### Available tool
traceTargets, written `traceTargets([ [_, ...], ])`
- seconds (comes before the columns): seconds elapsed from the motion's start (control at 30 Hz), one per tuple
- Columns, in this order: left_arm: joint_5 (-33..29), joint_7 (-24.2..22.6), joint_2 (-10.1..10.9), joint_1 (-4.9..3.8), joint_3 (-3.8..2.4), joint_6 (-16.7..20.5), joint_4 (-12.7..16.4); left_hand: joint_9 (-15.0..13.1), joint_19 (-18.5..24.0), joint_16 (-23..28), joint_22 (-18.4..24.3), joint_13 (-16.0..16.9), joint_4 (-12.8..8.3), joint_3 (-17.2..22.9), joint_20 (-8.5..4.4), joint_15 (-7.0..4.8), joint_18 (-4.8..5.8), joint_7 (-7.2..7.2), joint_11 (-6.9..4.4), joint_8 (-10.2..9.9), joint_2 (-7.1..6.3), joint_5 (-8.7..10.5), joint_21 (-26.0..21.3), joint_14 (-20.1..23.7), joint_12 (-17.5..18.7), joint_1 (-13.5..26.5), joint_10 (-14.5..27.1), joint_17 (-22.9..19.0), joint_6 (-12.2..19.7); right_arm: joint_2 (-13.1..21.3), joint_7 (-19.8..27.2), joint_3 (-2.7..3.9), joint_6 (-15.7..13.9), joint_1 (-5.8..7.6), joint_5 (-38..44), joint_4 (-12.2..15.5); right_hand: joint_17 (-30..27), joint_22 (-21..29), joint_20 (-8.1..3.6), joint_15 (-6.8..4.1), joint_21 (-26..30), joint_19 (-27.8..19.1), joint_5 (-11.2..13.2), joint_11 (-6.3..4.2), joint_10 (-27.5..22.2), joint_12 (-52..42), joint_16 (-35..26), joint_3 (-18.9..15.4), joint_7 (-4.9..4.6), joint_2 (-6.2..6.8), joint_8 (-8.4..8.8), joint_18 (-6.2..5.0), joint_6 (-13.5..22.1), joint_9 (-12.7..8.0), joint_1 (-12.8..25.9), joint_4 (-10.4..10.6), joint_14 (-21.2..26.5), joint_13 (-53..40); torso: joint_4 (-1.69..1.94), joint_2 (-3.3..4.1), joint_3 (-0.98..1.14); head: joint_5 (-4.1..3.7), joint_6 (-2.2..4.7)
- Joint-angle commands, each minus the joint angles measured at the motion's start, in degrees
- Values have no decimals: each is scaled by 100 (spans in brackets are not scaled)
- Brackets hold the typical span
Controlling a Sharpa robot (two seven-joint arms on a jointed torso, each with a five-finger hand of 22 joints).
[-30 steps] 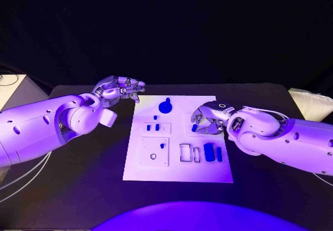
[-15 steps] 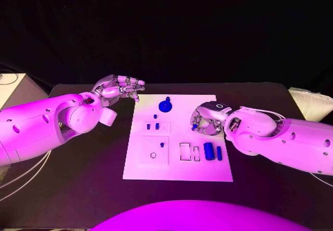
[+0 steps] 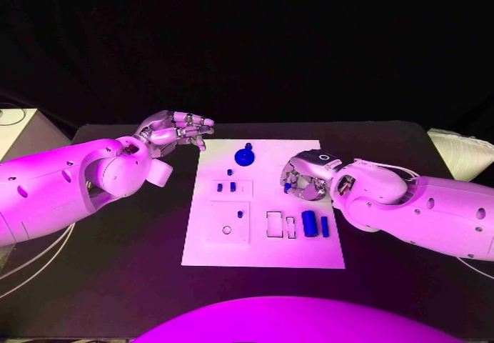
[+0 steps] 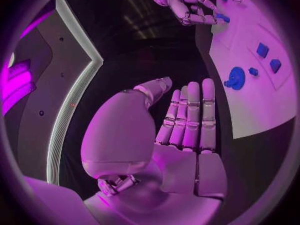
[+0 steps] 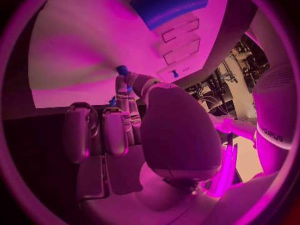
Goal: Assemble the parts on the task board
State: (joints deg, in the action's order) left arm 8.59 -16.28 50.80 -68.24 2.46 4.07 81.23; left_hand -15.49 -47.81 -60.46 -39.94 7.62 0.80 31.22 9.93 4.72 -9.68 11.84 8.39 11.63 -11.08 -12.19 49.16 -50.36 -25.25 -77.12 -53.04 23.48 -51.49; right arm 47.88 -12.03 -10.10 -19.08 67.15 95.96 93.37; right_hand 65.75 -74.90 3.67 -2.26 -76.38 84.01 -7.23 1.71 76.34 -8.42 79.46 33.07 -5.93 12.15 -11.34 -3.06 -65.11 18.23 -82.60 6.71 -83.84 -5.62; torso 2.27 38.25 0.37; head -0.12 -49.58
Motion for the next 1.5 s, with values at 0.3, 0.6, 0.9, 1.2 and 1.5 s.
traceTargets([
  [0.3,-33,-20,-24,-2,-4,-89,-46,8,-44,28,15,-13,1,-41,7,-17,-84,-8,-9,35,28,19,-52,-23,-34,-37,36,-13,18,214,-158,63,-533,140,-352,427,14,-869,-56,-35,-46,292,-34,7,68,80,42,132,-7,-74,-289,42,-19,385,57,-78,-177,-26,-10,-13,-4,6,4],
  [0.6,-39,-9,-55,-1,-4,-106,-78,8,-44,28,15,-13,1,-41,7,-17,-84,-8,-9,35,28,19,-52,-23,-34,-37,36,-13,18,344,-135,101,-589,308,-546,819,11,-873,-55,-33,-49,291,-28,10,74,106,42,164,-9,-65,-313,43,-9,419,81,-110,-176,-32,-3,-11,-6,21,15],
  [0.9,-49,9,-80,0,-3,-124,-96,9,-51,31,23,-17,3,-48,6,-19,-85,-8,-9,39,28,19,-63,-24,-38,-42,40,-19,20,80,-2,95,-537,322,-598,1080,-4,-863,-54,-32,-25,285,-28,11,75,116,36,174,-11,-62,-320,38,-4,431,91,-120,-173,-33,-10,-9,-10,109,3],
  [1.2,-58,11,-131,1,-3,-141,-96,9,-51,31,23,-17,3,-48,6,-19,-85,-8,-9,39,28,19,-63,-24,-38,-42,40,-19,20,-592,146,35,-454,120,-490,956,-25,-855,-53,-30,-4,279,-37,14,77,134,27,197,-15,-66,-328,34,11,451,106,-139,-167,-36,6,-5,-16,203,-24],
  [1.5,-64,7,-170,1,-3,-141,-84,11,-56,33,29,-21,7,-56,6,-18,-84,-8,-9,41,27,19,-72,-25,-40,-42,45,-23,23,-1070,274,-50,-356,-227,-425,667,-45,-841,-51,-27,30,269,-53,19,80,158,18,228,-21,-70,-338,27,35,476,124,-167,-162,-41,11,-2,-10,289,-42],
])
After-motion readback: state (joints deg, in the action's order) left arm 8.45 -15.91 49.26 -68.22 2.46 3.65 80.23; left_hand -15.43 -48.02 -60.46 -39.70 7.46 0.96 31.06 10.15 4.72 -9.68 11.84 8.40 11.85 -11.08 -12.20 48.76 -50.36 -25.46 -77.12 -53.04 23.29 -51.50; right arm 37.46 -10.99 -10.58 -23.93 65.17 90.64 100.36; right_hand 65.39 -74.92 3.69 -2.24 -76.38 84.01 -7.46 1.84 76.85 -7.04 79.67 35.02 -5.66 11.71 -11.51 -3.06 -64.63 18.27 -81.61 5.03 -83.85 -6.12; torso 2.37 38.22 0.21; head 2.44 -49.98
